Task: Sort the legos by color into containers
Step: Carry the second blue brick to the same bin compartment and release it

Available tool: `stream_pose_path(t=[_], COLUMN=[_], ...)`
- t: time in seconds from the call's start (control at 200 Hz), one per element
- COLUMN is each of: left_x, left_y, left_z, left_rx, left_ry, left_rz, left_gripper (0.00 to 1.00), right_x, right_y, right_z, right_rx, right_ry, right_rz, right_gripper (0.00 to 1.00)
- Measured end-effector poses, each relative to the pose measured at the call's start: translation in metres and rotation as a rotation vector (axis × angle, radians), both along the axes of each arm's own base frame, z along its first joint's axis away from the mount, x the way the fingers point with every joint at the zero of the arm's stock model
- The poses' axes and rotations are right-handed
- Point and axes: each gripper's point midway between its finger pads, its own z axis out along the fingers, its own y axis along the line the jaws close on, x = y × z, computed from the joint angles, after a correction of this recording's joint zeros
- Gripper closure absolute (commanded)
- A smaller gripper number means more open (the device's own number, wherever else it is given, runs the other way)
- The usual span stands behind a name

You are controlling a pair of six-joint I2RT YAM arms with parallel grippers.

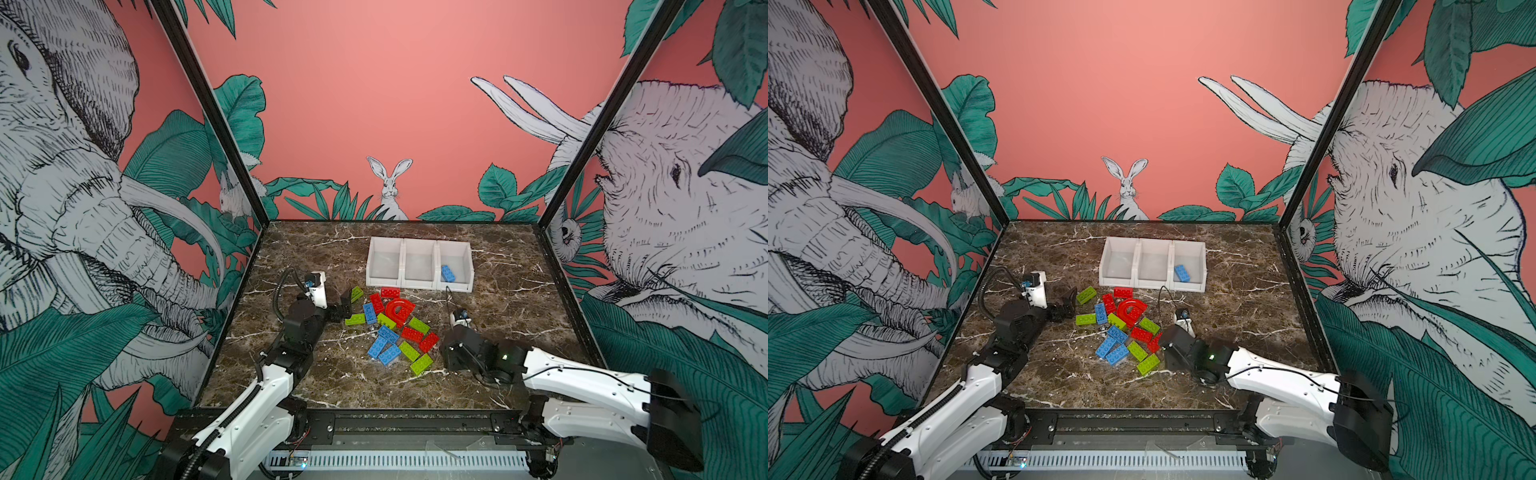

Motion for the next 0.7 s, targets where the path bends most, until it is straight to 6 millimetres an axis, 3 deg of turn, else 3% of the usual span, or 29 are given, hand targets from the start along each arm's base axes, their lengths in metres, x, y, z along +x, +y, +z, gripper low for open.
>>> stream_pose_path(t=[0.165, 0.39, 0.7], left_x=[0.000, 0.002, 0.002], left_y=[0.000, -0.002, -0.004], left_z=[0.000, -0.005, -0.004], left_rx=[-0.003, -0.001, -0.006], left_ry=[0.000, 0.013, 0.009], left_rz=[0.000, -0.009, -0.016], left_gripper=[0.01, 0.01, 0.01], right_x=[0.045, 0.111, 0.195], right_y=[-0.022, -0.024, -0.039], right_z=[0.036, 0.061, 0.057], right_rx=[-0.009, -0.046, -0.058], right_ry=[-0.051, -0.045, -0.005], right_rz=[-0.043, -0.011, -0.014], right_gripper=[0.60, 0.60, 0.60])
